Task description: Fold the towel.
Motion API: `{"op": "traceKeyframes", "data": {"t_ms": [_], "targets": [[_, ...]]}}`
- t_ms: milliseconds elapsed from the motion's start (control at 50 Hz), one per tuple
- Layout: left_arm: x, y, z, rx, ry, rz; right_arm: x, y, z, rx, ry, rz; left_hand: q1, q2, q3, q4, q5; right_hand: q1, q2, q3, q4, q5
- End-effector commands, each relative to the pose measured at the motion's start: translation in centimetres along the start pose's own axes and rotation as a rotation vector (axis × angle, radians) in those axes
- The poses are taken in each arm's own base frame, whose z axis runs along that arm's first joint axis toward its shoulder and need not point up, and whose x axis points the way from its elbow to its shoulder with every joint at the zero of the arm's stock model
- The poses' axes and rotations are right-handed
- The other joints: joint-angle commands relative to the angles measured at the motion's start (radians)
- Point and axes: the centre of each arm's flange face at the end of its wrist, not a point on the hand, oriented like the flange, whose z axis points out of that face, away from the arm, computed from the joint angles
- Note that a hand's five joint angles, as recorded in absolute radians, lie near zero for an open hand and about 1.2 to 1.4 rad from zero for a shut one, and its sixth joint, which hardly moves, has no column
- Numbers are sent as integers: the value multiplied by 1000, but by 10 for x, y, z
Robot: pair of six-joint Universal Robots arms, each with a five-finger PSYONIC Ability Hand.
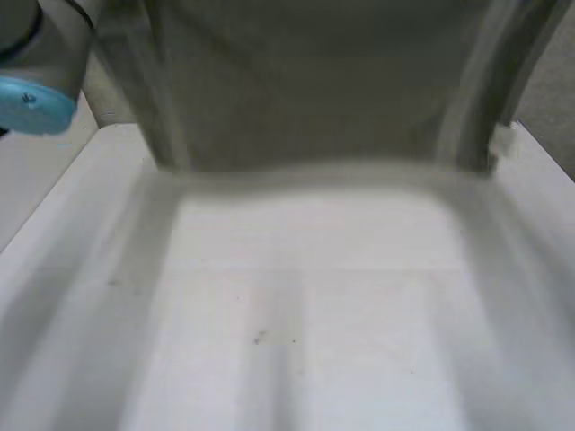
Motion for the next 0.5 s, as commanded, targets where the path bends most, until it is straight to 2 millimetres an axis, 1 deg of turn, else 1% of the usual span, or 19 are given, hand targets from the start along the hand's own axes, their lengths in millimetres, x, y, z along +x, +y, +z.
{"op": "traceKeyframes", "data": {"t_ms": [20, 40, 80, 100, 140, 160, 180, 200, 220, 240, 260, 280, 300, 320, 340, 360, 380, 400, 500], "targets": [[-5, -1, -13, -51, -2, -107, -1, -5, -19, -23, -41, 36, 209, 178, 182, 179, 195, 3, 182, 181, 179, 187], [-5, -1, -13, -52, -2, -107, -1, -5, -19, -23, -41, 36, 209, 178, 182, 179, 195, 3, 182, 181, 179, 187], [-3, 25, -29, -183, 20, -105, -7, 3, -27, -73, -85, 44, 209, 178, 182, 179, 195, 3, 182, 181, 179, 187], [-3, 25, -29, -183, 20, -105, -14, 13, -37, -131, -136, 55, 209, 178, 182, 179, 195, 3, 182, 181, 179, 187], [0, 62, -51, -330, 39, -100, -22, 25, -47, -193, -188, 70, 209, 178, 182, 179, 195, 3, 182, 181, 179, 187], [0, 62, -51, -331, 39, -100, -29, 37, -58, -255, -233, 83, 209, 178, 182, 179, 195, 3, 182, 181, 179, 187], [5, 82, -64, -408, 59, -100, -36, 50, -71, -325, -273, 94, 209, 178, 182, 179, 195, 3, 182, 181, 179, 187], [12, 101, -78, -480, 91, -106, -36, 51, -71, -325, -274, 94, 209, 178, 182, 179, 195, 3, 182, 181, 179, 187], [12, 102, -79, -480, 92, -106, -45, 64, -84, -389, -310, 108, 209, 178, 182, 179, 195, 3, 182, 181, 179, 187], [20, 122, -94, -556, 133, -112, -45, 64, -84, -389, -311, 109, 209, 178, 182, 179, 195, 3, 182, 181, 179, 187], [20, 122, -95, -556, 133, -112, -55, 81, -98, -461, -347, 124, 209, 178, 182, 179, 195, 3, 182, 181, 179, 187], [26, 138, -109, -618, 170, -118, -64, 99, -112, -531, -379, 138, 209, 178, 182, 179, 195, 3, 182, 181, 179, 187], [34, 159, -125, -688, 210, -128, -64, 99, -112, -532, -379, 138, 209, 178, 182, 179, 195, 3, 182, 181, 179, 187], [34, 159, -125, -689, 211, -128, -72, 115, -125, -597, -402, 150, 209, 178, 182, 179, 195, 3, 182, 181, 179, 187], [41, 181, -141, -754, 243, -130, -81, 130, -138, -657, -429, 163, 209, 178, 182, 179, 195, 3, 182, 181, 179, 187], [45, 196, -154, -801, 257, -125, -81, 130, -139, -658, -429, 164, 209, 178, 182, 179, 195, 3, 182, 181, 179, 187], [45, 196, -154, -801, 257, -125, -88, 144, -150, -716, -446, 171, 209, 178, 182, 179, 195, 3, 182, 181, 179, 187], [48, 208, -164, -836, 266, -116, -94, 156, -162, -771, -467, 177, 209, 178, 182, 179, 195, 3, 182, 181, 179, 187], [50, 227, -185, -879, 274, -102, -98, 175, -188, -881, -519, 152, 209, 178, 182, 179, 195, 3, 182, 181, 179, 187]]}}
